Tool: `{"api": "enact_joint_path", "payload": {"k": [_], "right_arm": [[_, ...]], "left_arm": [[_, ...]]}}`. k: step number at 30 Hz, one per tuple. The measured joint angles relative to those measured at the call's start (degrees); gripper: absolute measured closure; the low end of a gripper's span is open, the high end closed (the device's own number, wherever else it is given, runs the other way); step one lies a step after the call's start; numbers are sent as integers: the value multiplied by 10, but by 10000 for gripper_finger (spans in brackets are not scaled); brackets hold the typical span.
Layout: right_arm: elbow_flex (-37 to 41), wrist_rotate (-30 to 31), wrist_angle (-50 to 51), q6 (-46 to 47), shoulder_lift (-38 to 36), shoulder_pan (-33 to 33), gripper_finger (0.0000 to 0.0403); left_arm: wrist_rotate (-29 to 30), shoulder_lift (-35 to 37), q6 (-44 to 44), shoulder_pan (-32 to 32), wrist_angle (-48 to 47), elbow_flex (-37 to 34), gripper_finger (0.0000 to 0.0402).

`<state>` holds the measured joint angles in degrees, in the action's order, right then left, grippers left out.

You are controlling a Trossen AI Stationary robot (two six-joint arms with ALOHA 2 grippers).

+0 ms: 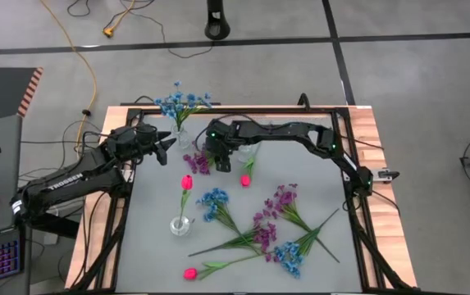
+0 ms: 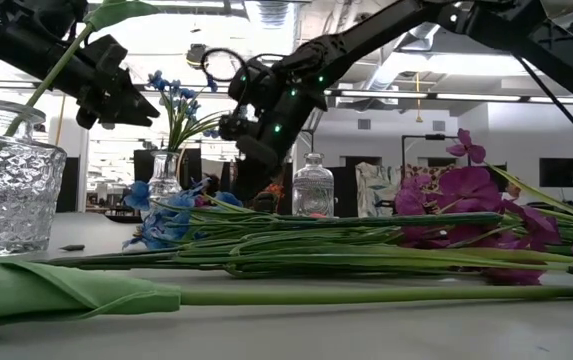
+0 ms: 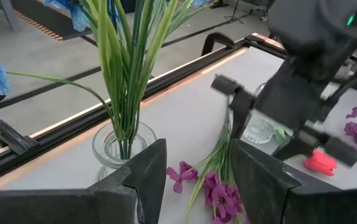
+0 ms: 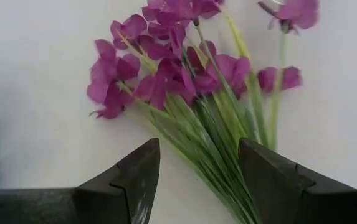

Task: Sort flowers into vase by color
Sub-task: Put the top violet flower into the top right transparent vase

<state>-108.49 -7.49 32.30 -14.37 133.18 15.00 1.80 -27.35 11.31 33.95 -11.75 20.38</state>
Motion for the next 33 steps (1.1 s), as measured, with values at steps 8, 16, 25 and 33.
{"api": "enact_joint_path", "payload": {"k": [8, 16, 25, 33], "right_arm": [[-2, 22, -20, -1, 36, -11, 159], [-5, 31, -13, 0, 53, -8, 160], [-4, 31, -12, -1, 53, -8, 252], [-2, 31, -2, -3, 41, -7, 360]], "left_arm": [[0, 0, 1, 0, -7, 0, 237], [0, 0, 5, -3, -13, 0, 237], [1, 0, 5, -3, -14, 0, 237], [1, 0, 7, -3, -13, 0, 237]]}}
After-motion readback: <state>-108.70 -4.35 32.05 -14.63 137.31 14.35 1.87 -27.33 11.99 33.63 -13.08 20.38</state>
